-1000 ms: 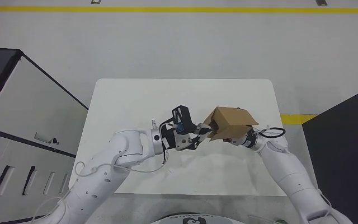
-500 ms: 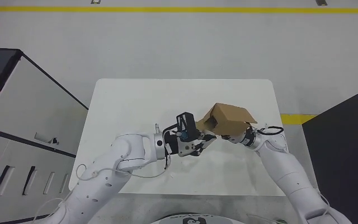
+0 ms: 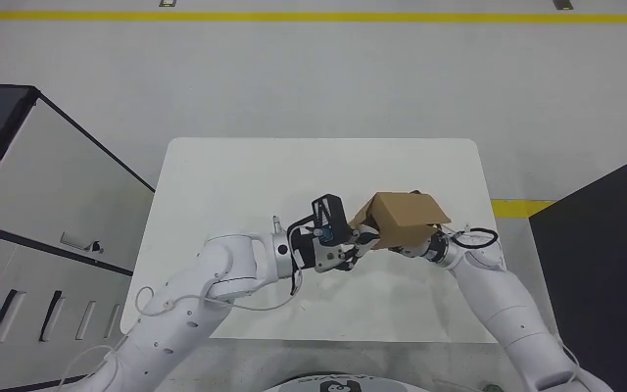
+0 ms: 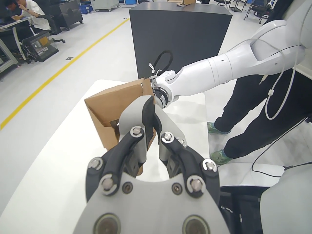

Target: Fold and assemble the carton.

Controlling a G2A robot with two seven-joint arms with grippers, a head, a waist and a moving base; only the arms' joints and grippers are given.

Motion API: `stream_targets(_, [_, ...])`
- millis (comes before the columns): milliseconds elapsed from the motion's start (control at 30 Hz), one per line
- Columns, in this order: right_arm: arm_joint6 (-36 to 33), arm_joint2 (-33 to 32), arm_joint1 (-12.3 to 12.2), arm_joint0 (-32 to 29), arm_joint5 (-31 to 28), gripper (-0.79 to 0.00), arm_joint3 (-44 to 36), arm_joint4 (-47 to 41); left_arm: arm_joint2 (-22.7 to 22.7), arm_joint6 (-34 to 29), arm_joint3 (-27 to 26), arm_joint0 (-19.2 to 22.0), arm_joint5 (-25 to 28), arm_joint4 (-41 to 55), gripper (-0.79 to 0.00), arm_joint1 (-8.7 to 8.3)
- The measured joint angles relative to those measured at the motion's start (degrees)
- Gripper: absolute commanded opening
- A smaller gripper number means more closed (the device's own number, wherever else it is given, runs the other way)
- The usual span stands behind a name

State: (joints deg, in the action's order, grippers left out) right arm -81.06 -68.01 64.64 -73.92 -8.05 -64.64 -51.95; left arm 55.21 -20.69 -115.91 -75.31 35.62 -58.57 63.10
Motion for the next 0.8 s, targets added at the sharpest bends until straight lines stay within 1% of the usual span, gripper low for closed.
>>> stream_targets(267, [-2.0, -0.4, -0.1, -0.7, -1.3, -0.785, -1.0, 0.3, 0.5, 0.1, 0.2, -0.3, -0.6, -0.6, -0.785, -0.09])
stream_targets(800, [-4.4, -0.7, -0.1, -1.1, -1.3, -0.785, -1.5, -0.8, -0.2, 0.2, 1.5, 0.1, 0.1, 0.1, -0.785, -0.01])
